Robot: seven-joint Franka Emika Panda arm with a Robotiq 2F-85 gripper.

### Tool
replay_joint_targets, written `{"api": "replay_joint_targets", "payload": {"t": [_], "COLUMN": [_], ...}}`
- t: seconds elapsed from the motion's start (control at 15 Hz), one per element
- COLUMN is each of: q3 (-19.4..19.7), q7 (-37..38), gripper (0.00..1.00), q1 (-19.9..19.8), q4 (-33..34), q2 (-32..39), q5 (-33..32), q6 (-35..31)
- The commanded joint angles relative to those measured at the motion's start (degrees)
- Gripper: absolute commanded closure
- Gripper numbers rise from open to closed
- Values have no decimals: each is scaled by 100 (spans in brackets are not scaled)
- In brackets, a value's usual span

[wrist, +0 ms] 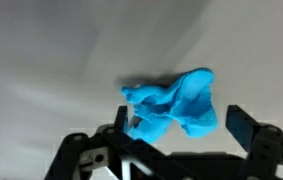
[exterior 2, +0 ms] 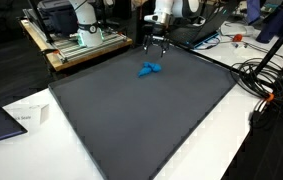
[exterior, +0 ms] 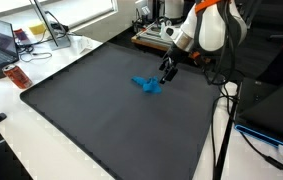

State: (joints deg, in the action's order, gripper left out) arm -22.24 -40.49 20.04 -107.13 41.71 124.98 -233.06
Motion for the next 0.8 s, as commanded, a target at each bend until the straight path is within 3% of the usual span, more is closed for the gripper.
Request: {"api": "replay_joint_targets", "payload": {"t": [0.0, 0.4, 0.47, 0.6, 0.73], "q3": [-140, -331, 145, -352, -203], "q7": [261, 102, -89, -68, 55], "gripper": [0, 0, 0, 0, 0], "q1": [-56, -441, -205, -731, -786], "q4": [480, 1310, 1334, 1768, 2102], "q2": [245, 414, 318, 577, 718], "q5": [90, 648, 1124, 1313, 1626], "q6": [-486, -1163, -857, -1098, -1090]}}
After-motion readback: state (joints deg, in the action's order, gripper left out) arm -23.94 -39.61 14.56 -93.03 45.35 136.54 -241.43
